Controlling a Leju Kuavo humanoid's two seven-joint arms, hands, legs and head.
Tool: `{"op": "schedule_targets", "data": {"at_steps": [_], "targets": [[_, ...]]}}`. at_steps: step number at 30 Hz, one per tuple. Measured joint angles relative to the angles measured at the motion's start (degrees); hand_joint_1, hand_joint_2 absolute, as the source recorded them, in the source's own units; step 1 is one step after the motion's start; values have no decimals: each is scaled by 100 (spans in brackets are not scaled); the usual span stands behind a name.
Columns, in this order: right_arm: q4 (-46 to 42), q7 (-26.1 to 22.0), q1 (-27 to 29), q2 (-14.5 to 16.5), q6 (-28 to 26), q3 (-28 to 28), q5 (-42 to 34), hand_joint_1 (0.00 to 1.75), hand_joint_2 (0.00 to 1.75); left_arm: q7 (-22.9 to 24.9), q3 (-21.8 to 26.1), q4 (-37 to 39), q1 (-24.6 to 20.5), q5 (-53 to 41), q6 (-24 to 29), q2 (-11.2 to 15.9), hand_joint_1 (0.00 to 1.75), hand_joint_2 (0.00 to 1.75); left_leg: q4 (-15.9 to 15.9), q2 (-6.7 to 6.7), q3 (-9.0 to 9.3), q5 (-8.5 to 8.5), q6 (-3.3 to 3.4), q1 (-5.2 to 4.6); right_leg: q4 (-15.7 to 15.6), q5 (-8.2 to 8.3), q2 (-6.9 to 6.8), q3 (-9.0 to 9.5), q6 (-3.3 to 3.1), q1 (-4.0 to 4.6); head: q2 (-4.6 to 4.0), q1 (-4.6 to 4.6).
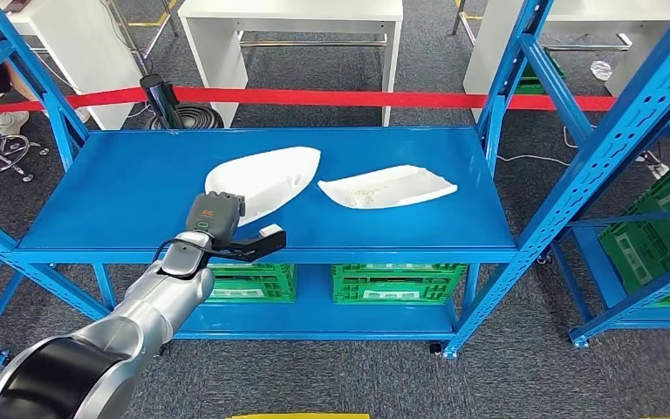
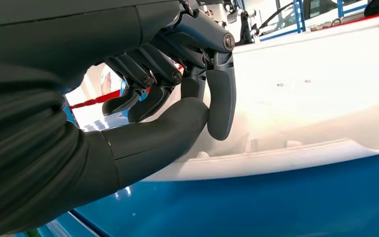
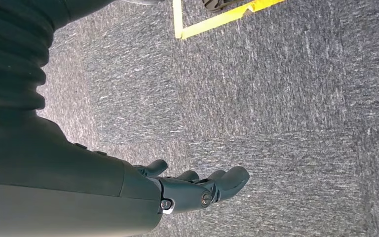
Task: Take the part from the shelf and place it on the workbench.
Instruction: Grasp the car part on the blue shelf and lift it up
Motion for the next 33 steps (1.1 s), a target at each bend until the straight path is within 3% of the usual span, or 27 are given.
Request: {"op": "schedule_targets", "data": {"at_steps": [15, 33], "targets": [[0, -9, 4, 0, 7, 0, -13, 0, 175, -345, 1, 18, -12, 185, -152, -77, 175, 175, 0, 0, 0, 0, 0, 0, 0, 0, 0, 0, 0, 0, 0, 0], [0, -15, 8, 0, -11, 0, -32, 0, 175, -664, 196, -194, -359, 525, 252, -188, 175, 175, 0, 0, 0, 0, 0, 0, 0, 0, 0, 0, 1, 0, 0, 1]]}}
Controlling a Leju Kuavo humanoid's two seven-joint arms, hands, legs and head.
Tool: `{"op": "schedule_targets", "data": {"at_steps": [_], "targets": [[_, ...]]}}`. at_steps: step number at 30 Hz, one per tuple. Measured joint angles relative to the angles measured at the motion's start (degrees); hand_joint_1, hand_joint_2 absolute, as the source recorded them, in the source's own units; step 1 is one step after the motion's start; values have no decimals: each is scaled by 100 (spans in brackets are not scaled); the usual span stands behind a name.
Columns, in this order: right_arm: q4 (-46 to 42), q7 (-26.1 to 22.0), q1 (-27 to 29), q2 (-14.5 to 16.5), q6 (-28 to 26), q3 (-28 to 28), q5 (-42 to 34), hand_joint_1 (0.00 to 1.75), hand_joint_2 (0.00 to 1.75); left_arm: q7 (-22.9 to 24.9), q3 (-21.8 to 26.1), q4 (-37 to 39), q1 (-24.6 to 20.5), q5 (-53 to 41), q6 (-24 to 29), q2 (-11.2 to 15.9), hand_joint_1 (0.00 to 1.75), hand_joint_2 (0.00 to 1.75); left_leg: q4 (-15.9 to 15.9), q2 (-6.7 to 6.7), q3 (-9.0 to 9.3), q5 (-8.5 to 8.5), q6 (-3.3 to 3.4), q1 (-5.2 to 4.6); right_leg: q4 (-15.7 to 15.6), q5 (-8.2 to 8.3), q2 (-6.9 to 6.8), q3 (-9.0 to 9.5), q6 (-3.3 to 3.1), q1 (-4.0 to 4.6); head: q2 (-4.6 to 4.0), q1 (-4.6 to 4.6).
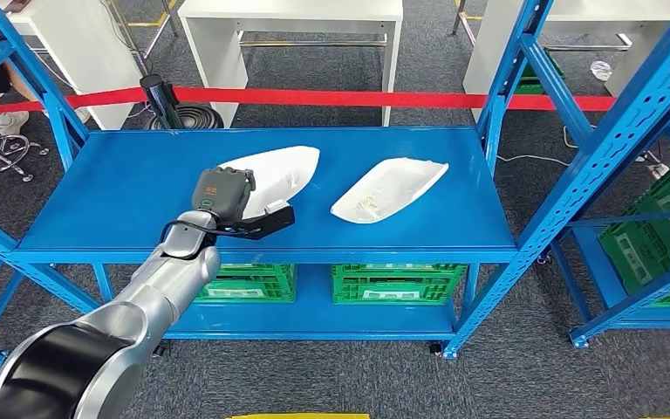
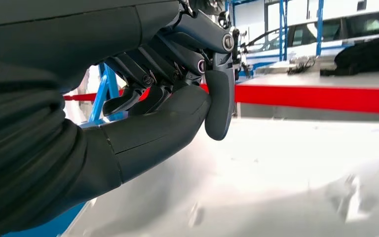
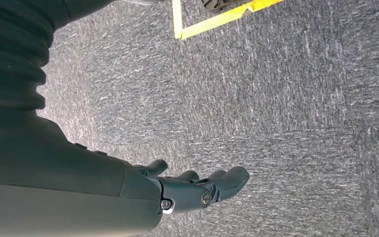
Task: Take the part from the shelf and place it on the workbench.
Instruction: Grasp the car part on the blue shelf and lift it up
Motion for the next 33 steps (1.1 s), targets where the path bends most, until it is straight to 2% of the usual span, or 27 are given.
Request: {"op": "schedule_targets", "data": {"at_steps": [6, 12, 15, 19, 22, 26, 33], "targets": [[0, 7, -3, 0, 0, 0, -21, 0, 175, -19, 33, -145, -144, -38, 8, -50, 175, 175, 0, 0, 0, 0, 0, 0, 0, 0, 0, 0, 0, 0, 0, 0], [0, 27, -7, 0, 12, 0, -33, 0, 175, 254, 33, -167, -285, -221, -545, -78, 175, 175, 0, 0, 0, 0, 0, 0, 0, 0, 0, 0, 0, 0, 0, 0], [0, 37, -8, 0, 23, 0, -33, 0, 175, 221, 33, -167, -322, -179, -803, -76, 175, 175, 0, 0, 0, 0, 0, 0, 0, 0, -1, 0, 0, 0, 0, 0], [0, 44, -9, 0, 32, 0, -33, 0, 175, 36, 33, -182, -354, -68, -933, -70, 0, 175, 0, -1, 0, 0, 0, 0, 0, 0, -1, 1, 0, 0, 0, 0], [0, 47, -10, 0, 33, 0, -33, 0, 175, -79, 33, -242, -365, -29, -880, -69, 0, 175, 0, -1, 0, 0, 0, 0, 0, 0, -1, 1, 0, 0, 0, 0], [0, 46, -10, 0, 33, 0, -38, 0, 175, -167, 33, -347, -383, 33, -818, -69, 0, 0, 0, -1, 0, 0, 0, 0, 0, 0, -1, 1, 0, 0, 0, 0], [0, 36, -10, 0, 27, 0, -68, 0, 175, -195, 33, -580, -394, 142, -668, -69, 0, 0, 0, -1, 0, 0, 0, 0, 0, 0, -1, 1, 0, 0, 0, -1]]}}
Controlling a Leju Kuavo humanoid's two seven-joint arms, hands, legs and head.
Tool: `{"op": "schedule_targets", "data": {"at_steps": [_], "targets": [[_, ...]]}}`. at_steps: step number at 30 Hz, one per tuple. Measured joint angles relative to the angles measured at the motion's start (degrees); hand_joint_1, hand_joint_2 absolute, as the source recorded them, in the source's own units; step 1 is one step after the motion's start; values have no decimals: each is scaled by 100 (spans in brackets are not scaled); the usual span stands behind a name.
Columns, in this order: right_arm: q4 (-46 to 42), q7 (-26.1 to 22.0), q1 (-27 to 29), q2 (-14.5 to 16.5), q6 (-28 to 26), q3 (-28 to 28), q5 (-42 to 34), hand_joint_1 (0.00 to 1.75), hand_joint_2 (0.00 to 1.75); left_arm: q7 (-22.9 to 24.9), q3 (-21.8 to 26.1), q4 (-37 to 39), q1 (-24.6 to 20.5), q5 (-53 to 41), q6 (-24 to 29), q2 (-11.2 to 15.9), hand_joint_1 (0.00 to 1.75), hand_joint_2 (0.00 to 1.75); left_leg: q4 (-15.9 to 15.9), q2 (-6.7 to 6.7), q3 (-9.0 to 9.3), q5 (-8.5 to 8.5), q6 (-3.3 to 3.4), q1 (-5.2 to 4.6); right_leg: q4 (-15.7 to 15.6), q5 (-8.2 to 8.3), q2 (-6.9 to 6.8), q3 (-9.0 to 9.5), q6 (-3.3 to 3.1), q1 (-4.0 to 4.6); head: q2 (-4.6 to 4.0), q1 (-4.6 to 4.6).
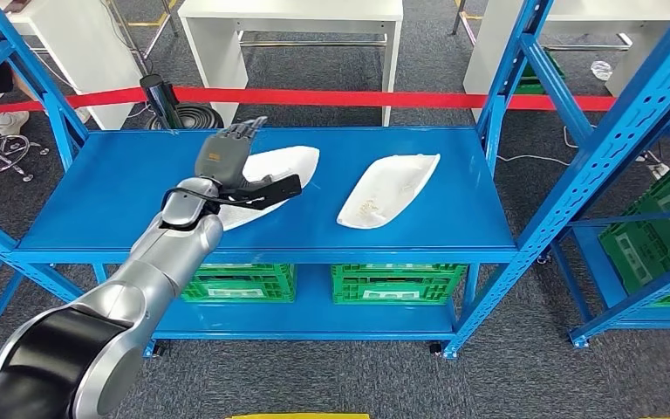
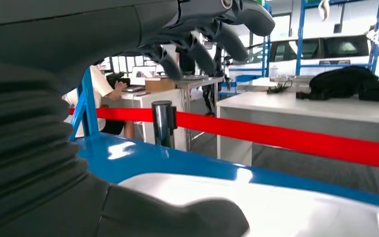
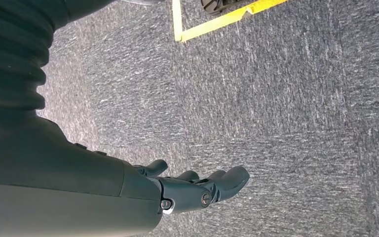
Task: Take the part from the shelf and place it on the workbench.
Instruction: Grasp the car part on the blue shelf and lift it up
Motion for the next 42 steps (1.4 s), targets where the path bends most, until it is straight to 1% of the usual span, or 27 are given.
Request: {"op": "schedule_targets", "data": {"at_steps": [2, 3, 7, 12, 14, 17, 20, 27, 34, 37, 42], "targets": [[0, -7, 0, 0, 0, 0, -11, 0, 175, 25, 0, -49, -6, -27, -88, 3, 0, 0, 0, 0, 0, 0, 0, 0, 0, 0, 0, 0, 0, 0, 0, 1], [0, -11, 0, 0, 2, 0, -15, 0, 175, 56, -1, -64, -17, -51, -260, 8, 0, 0, 0, 0, 0, 0, 0, 0, 0, 0, 0, 0, 0, 0, 0, 1], [0, -22, -1, -2, 27, 0, -19, 0, 175, 198, -14, -91, -62, -158, -1280, 63, 0, 0, 0, 1, 0, 0, 0, 0, 0, 0, 2, 0, 0, 0, 0, 1], [0, -22, -2, -7, 51, 0, -24, 0, 175, 526, -127, -110, -196, -356, -1902, 227, 0, 0, 0, 1, 0, 0, 0, 1, 1, 0, 1, 0, 0, 1, 0, 1], [0, -23, -2, -7, 57, 0, -24, 0, 175, 540, -184, -92, -283, -387, -2179, 314, 0, 0, 0, 1, 0, 0, 0, 1, 1, 0, 2, 0, 0, 1, 0, 1], [0, -21, -2, -7, 61, 0, -24, 0, 175, 396, -272, -44, -363, -397, -2660, 441, 0, 0, -1, 2, 0, 0, -1, 1, 1, 0, 3, -1, 0, 1, 0, 1], [0, -5, -3, -7, 60, 0, -28, 0, 175, 228, -347, 3, -382, -385, -2975, 542, 0, 0, -1, 1, 0, 0, -1, 1, 1, -1, 2, -1, -1, 1, 0, 1], [0, 17, -2, -7, 47, -3, -78, 0, 175, -374, -531, 36, -557, -197, -3855, 809, 0, 0, -1, 1, 0, 0, 0, 0, 1, -1, 2, -1, -1, 2, 0, 1], [0, -2, 0, -7, 6, -16, -153, 0, 175, -874, -737, -22, -719, 92, -4379, 1032, 0, 0, -1, 0, 1, 1, 0, 1, 1, -1, 2, -1, -1, 1, 0, 1], [0, -14, 0, -7, -4, -40, -184, 0, 175, -927, -821, -54, -788, 196, -4561, 1081, 0, 0, -1, 0, 0, 1, -1, 1, 1, -1, 1, 0, -1, 2, 0, 0], [0, -58, 1, -7, -9, -100, -205, 0, 175, -751, -991, -51, -862, 441, -4647, 1153, 0, 0, -1, 1, 1, 1, -1, 0, 1, -1, 3, 0, -1, 1, 0, 1]]}}
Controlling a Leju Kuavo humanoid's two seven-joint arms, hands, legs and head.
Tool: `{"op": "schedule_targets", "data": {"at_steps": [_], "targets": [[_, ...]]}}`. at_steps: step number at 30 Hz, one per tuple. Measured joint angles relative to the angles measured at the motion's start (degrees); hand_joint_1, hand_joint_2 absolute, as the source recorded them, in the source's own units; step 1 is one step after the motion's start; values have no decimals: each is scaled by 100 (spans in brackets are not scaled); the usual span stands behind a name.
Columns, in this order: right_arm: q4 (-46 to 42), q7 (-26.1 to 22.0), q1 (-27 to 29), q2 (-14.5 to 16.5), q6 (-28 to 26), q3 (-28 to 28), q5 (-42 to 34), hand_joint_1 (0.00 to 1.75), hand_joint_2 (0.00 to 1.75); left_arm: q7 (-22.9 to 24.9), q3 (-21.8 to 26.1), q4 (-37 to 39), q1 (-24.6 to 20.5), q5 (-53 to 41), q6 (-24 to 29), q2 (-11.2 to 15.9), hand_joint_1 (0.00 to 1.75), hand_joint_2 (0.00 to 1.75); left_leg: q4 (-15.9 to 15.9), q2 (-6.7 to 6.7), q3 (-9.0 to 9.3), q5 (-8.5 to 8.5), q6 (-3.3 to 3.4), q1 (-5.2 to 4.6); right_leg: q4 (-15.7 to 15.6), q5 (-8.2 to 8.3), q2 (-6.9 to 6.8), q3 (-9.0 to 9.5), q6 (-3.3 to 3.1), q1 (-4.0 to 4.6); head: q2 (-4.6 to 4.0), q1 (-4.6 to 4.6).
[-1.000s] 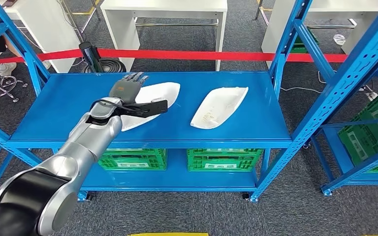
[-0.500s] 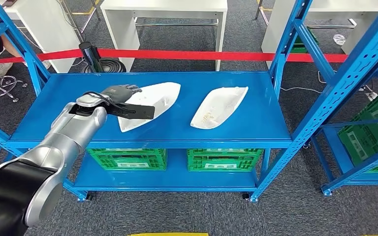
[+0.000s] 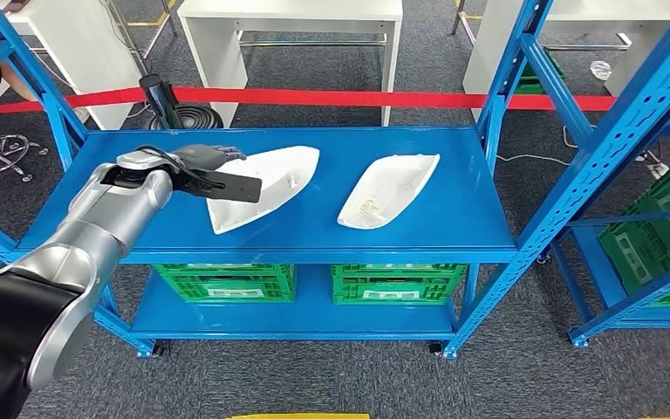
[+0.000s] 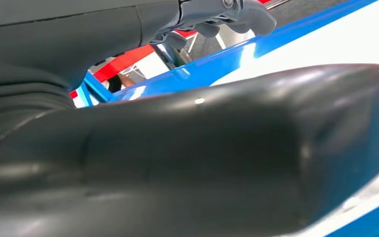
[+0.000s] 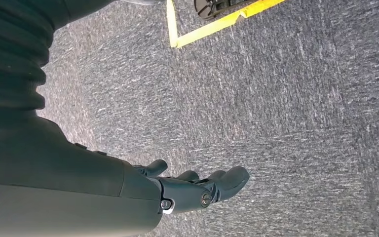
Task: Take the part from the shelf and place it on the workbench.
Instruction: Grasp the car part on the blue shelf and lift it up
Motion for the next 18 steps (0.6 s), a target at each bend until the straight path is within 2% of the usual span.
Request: {"op": "schedule_targets", "data": {"at_steps": [8, 13, 17, 18], "targets": [[0, -42, 2, 0, 1, -7, 0, 0, 175, 380, -153, 136, 50, 295, 375, 195, 0, 0, -1, -1, 0, 0, 0, 1, 0, -1, -1, 0, -1, 1, 0, -2], [0, -46, 2, 0, 0, -9, 1, 0, 175, 658, -173, 253, 131, 394, 789, 213, 0, 0, -2, -1, 0, 0, 0, 0, 0, -1, -1, 0, -2, 0, 0, 0], [0, -36, 1, 0, 0, -9, 7, 0, 175, 857, -178, 388, 201, 421, 899, 211, 0, 0, -2, 0, 0, -1, 0, 0, -1, -1, -1, -1, -2, 0, 0, -1], [0, -33, 1, 0, 0, -9, 10, 0, 175, 884, -179, 415, 225, 434, 922, 211, 0, 44, -2, -1, 0, -1, 0, 0, -1, -1, -1, -1, -2, 0, 0, -1]]}}
